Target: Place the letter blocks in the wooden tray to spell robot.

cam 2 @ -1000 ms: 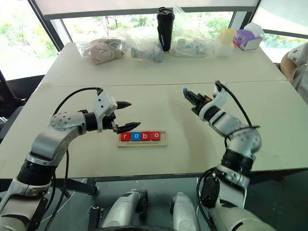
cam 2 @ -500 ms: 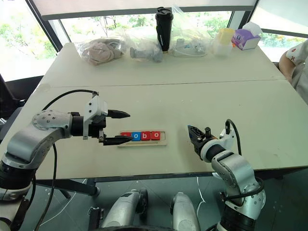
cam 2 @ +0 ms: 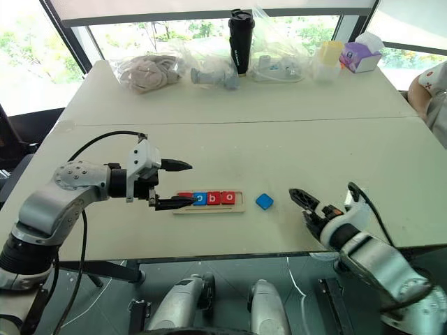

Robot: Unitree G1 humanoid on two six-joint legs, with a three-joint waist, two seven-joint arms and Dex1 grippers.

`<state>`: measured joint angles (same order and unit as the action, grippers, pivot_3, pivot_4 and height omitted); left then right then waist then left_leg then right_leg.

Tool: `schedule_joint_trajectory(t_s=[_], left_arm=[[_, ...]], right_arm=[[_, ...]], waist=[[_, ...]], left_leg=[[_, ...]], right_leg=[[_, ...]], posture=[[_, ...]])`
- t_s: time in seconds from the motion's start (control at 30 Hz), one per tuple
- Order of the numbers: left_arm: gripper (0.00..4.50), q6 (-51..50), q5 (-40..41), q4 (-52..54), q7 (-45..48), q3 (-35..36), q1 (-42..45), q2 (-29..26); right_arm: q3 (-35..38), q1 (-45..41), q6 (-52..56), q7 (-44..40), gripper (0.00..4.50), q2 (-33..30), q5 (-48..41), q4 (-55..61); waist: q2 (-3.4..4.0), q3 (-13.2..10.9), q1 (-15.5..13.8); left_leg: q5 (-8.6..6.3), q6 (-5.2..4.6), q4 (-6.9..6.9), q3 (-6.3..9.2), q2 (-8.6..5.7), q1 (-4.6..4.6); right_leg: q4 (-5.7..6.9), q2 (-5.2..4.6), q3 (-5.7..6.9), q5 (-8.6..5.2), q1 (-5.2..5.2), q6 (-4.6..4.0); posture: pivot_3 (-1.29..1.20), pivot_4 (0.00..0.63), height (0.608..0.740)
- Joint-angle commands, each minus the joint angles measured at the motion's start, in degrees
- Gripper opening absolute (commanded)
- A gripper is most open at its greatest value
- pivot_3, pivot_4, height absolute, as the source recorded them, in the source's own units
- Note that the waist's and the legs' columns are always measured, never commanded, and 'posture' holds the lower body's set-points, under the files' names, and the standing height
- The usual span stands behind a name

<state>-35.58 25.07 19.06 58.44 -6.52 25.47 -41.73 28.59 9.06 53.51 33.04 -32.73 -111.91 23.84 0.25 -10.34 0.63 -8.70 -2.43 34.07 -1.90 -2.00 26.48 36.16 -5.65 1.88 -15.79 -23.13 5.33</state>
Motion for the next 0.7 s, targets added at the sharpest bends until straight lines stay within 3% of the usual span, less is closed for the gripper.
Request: schedule_joint_trajectory(t_s=[0.03,0.17,0.27,0.43,0.57,0.7], left_arm=[[4.5,1.15,-0.29,0.28,0.14,0.02,0.96,0.01],[4.5,1.24,-0.49,-0.3,0.94,-0.45,1.35,-0.18],[4.5,1.51,-0.92,-0.85,1.23,-0.95,1.64,-0.05],[4.5,1.27,-1.28,-0.37,2.02,-1.93,1.83,-0.81],[4.5,1.46,-3.48,3.26,5.2,-3.97,1.25,-6.58],[4.5,0.95,-3.15,4.37,4.16,-3.49,0.91,-6.65]], right_arm=[[4.82,-0.33,5.48,-17.21,4.41,-14.6,10.64,1.17],[-5.32,-2.26,-5.09,-42.91,4.41,-34.98,44.56,11.58],[-15.22,-3.4,-13.7,-54.71,4.41,-40.26,59.59,12.67],[-26.83,-11.66,-16.02,-65.07,4.41,-37.73,68.32,9.71],[-36.55,-27.44,-6.64,-65.39,4.41,-30.55,72.74,2.69],[-40.34,-36.62,3.95,-64.91,4.41,-25.41,73.21,1.07]], waist=[[0.03,-0.01,0.23],[0.13,0.04,0.0],[-0.14,0.11,-0.5],[-0.17,0.07,-1.38],[-0.34,-0.01,-0.57],[-0.3,0.0,-0.65]], left_leg=[[0.02,-0.12,0.03,-0.09,0.01,-0.01],[0.04,-0.19,0.16,-0.21,0.23,-0.05],[0.02,-0.16,0.14,-0.21,0.41,-0.03],[-0.03,-0.2,0.24,-0.29,0.38,0.15],[-0.12,-0.1,0.43,-0.36,0.44,0.14],[-0.13,-0.09,0.47,-0.45,0.53,0.12]], right_leg=[[0.0,-0.04,-0.02,0.01,-0.02,0.01],[0.02,0.08,0.04,0.05,-0.03,0.05],[-0.03,0.19,0.21,0.05,-0.04,0.04],[-0.14,0.03,0.22,0.08,-0.11,0.0],[-0.13,0.02,0.25,0.32,-0.14,-0.29],[-0.12,-0.03,0.31,0.4,-0.21,-0.38]], posture=[[0.0,0.15,0.74],[0.0,0.15,0.74],[0.0,0.15,0.74],[0.0,0.15,0.74],[0.0,0.15,0.74],[0.0,0.15,0.74]])
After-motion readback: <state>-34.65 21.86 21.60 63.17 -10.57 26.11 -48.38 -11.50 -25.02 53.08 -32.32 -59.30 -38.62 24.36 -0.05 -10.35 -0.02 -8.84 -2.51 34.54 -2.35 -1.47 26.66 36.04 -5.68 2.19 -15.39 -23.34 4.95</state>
